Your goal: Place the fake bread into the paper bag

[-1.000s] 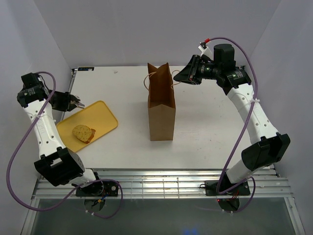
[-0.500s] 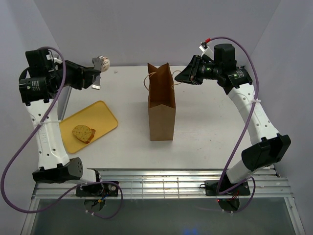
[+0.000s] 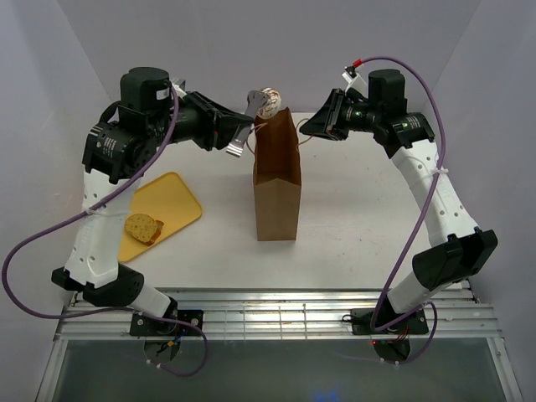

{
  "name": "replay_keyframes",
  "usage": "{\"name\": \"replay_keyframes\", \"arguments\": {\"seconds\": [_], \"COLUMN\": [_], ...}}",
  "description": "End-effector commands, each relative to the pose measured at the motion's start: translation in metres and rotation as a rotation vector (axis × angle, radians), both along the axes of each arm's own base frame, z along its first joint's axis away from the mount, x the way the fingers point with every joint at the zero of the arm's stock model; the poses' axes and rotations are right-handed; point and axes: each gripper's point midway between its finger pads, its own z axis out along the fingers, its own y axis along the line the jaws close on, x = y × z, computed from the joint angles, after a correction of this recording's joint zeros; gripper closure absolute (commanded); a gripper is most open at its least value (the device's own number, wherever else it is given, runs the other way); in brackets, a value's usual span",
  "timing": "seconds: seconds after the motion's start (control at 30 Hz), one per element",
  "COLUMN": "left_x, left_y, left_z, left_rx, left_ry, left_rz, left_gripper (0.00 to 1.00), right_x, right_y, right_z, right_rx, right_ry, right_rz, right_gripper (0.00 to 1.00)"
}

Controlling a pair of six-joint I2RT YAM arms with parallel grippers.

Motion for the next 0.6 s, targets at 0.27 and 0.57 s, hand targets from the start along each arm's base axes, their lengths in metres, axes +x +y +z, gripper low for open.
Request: {"name": "replay_keyframes", "arguments": {"seconds": [0.27,0.57], "left_x": [-0.03,-0.051], "left_y": [-0.033,-0.031], "left_z": [0.042,0.013], "left_rx": [-0.088,-0.064], "left_ry": [-0.092,-0.027], "left_rz": [-0.008,-0.023], "left_gripper": [1.0,1.0], "right_x": [0.005,0.006], "right_y": [-0.003,-0.005], "right_z": [0.009,0.007], "right_rx": [-0.014,-0.024], "right_ry": [-0.044,-0.044], "right_rz": [-0.013,-0.025], "right_gripper": [0.77,0.77]}}
